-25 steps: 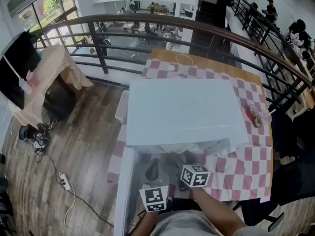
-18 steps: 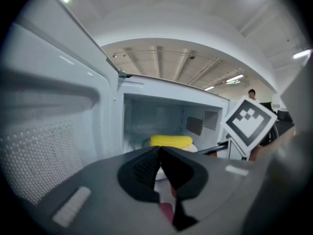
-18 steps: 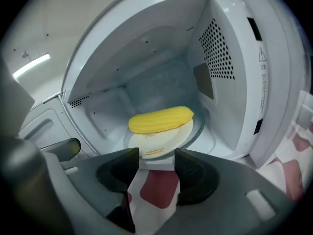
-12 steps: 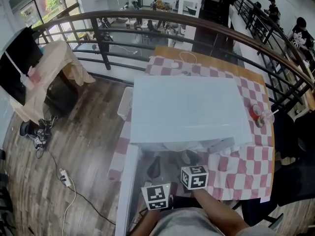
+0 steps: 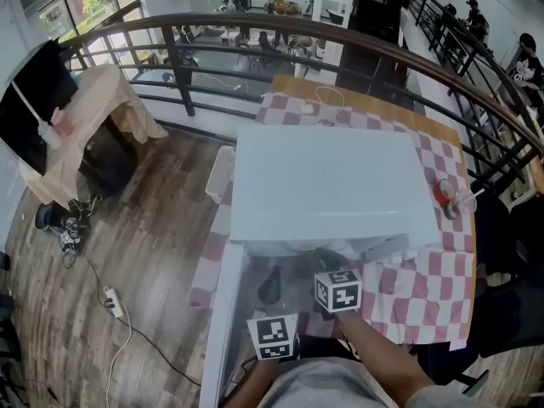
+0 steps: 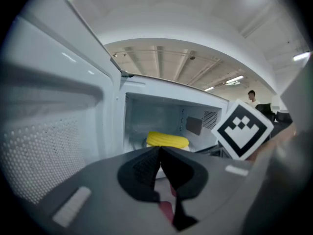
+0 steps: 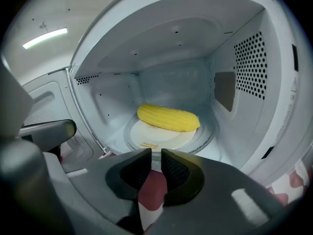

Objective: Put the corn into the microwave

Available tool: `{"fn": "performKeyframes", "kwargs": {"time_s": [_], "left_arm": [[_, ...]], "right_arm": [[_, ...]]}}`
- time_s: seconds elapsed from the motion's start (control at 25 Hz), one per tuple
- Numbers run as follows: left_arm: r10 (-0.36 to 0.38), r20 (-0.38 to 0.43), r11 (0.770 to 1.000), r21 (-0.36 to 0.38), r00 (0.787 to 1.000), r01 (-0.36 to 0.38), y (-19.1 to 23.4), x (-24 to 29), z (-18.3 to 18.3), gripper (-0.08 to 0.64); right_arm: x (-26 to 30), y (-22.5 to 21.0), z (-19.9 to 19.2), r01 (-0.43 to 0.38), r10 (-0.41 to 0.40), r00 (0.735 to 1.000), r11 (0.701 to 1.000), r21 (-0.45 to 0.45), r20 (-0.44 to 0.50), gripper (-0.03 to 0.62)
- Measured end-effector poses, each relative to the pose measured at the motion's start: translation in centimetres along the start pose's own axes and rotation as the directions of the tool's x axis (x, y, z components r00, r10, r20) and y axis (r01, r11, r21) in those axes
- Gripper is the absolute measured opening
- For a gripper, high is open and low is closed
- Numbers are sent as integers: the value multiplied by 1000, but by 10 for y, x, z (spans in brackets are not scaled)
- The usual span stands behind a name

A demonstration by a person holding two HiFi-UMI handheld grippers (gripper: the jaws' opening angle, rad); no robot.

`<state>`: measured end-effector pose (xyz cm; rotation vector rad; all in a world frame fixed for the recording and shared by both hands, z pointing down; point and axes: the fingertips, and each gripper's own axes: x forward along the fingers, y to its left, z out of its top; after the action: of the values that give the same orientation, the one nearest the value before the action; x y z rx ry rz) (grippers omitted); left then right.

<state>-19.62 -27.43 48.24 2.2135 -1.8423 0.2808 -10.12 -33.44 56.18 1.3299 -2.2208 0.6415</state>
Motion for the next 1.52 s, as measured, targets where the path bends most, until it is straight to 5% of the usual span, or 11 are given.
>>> {"fn": "performKeyframes", "kwargs": {"time_s": [0.12,0.48,0.6,0.88,1.08,1.28,1.52], "left_arm": [[1,-1,1000,-3,1000,-1,0,-2,-1,11],[-8,-7,1000,15,1000,8,-6,-9,0,9],[-12,7,1000,23,1000,12,-5,-10,5,11],[-37,25,999,35,999,36,-18,-17,9,11],[-88,38,995,56,995,86,-46,-30,14,11],[-132,47,989,80,990,128,-81,-49,20,11],[-170,59,980,119,984,162,-122,-95,39,11]], "right_arm": [[0,1,1,-22,23,999,1000,14,-26,11],[11,0,17,-70,71,997,997,40,-39,14],[7,2,30,-119,119,993,993,12,20,11],[-80,15,49,-342,345,916,938,-51,206,0],[-156,29,56,-413,426,861,904,-107,277,0],[-218,10,47,-400,383,840,916,-39,384,0],[-264,-35,12,-356,323,865,934,18,384,0]]}}
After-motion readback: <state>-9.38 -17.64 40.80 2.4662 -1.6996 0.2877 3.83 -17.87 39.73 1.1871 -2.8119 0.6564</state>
